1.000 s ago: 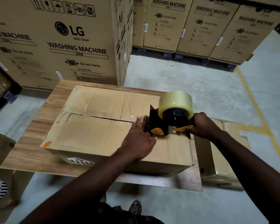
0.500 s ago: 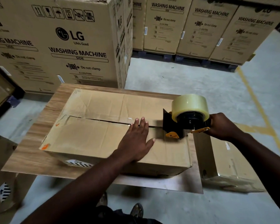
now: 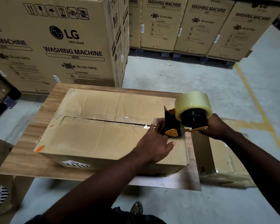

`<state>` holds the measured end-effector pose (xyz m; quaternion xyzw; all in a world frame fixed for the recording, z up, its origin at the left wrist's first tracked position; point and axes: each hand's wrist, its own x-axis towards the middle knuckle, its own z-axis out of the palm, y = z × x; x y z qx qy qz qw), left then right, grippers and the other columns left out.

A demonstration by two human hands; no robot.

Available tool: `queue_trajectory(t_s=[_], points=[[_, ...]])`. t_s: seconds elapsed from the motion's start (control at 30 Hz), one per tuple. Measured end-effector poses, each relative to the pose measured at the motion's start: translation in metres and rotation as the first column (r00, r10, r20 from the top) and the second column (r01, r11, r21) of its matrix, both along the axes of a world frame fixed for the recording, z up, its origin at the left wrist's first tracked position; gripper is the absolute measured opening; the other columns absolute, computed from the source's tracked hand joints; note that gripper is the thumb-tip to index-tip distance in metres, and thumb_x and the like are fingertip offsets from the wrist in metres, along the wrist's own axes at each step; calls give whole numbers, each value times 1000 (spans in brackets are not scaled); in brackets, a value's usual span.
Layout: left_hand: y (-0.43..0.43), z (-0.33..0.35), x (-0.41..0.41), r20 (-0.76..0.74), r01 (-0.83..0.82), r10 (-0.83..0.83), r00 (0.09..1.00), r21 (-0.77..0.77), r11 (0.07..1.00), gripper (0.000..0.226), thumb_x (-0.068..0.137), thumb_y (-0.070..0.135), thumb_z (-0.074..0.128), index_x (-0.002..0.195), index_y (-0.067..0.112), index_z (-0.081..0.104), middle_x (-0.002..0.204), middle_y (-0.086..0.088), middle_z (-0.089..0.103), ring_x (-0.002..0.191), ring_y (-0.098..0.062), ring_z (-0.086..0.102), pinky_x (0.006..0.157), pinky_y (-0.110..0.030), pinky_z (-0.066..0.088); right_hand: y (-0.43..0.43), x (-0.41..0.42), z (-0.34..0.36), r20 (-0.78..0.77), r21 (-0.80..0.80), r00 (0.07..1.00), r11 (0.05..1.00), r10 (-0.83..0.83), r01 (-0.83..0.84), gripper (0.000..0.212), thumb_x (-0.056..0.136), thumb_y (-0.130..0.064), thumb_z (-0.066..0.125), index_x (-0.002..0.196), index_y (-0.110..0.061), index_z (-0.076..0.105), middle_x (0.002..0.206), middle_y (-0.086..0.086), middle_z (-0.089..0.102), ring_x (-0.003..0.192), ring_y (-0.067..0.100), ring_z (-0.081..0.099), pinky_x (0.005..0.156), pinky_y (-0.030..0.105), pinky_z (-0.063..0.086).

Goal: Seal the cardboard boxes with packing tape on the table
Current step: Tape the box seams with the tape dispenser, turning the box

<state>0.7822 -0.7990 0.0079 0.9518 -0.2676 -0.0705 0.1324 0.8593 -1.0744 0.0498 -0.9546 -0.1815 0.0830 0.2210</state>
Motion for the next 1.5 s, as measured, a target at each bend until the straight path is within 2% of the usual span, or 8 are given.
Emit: queue_trajectory(t_s=[0.27,0.37,0.53,0.87,1.1,1.43,1.47,1.5], points=[[4,-4,-1,20,-21,22,1000,-36,999,70,103,56,24,160,15,16,168,-5,-5,155,-21,-11,126,-46,0,-9,-6,9,-6,51,989,987,-150,150,42,73,-20,85,49,-22,50,42,-10,51,53,-1,45,49,30,34],[4,-6,-1,-5,-48,48,999,-24,999,76,102,58,21,161,15,-1,169,-6,-4,155,-19,-9,126,-43,0,-37,-4,8,31,0,990,991,-136,136,35,68,-48,67,55,-17,57,50,0,57,58,9,55,52,35,41],[4,-5,-1,-15,-55,55,998,13,998,75,103,59,19,161,14,2,168,-4,-7,155,-18,-11,126,-41,-4,-78,2,-2,145,-161,989,986,-5,29,48,73,-51,49,63,-7,66,59,11,65,62,34,66,57,38,50],[4,-5,-1,-20,-50,50,999,8,999,75,103,59,18,161,14,1,168,-4,-9,154,-17,-13,125,-41,-5,-104,1,-14,103,-269,993,959,-60,86,14,68,-8,85,68,-12,72,67,7,70,65,32,68,60,39,55],[4,-5,-1,-31,-56,57,998,17,998,74,104,57,19,161,14,1,168,-5,-10,154,-18,-14,125,-41,-7,-97,29,-37,-5,-401,995,911,105,-98,37,68,-48,51,59,-17,70,60,5,67,59,31,67,57,33,52],[6,-1,-1,-44,-48,49,998,22,999,73,104,56,20,161,13,2,168,-4,-10,154,-18,-13,126,-42,-4,-62,18,-29,-123,-375,985,925,-118,64,31,78,-18,76,54,-17,57,57,1,56,76,27,67,65,31,40],[7,-1,-2,-46,-46,47,998,23,999,73,104,56,20,161,13,2,168,-4,-10,154,-17,-13,126,-41,-4,-59,11,-32,-158,-368,978,927,-136,70,37,80,-20,76,51,-21,53,54,-4,50,69,34,32,66,31,39],[7,-1,-2,-47,-45,46,998,22,999,73,104,56,20,161,13,2,168,-4,-10,154,-17,-13,126,-41,-4,-54,3,-34,-186,-381,970,922,-154,73,44,83,-23,75,49,-25,47,50,-8,43,106,12,45,66,30,38]])
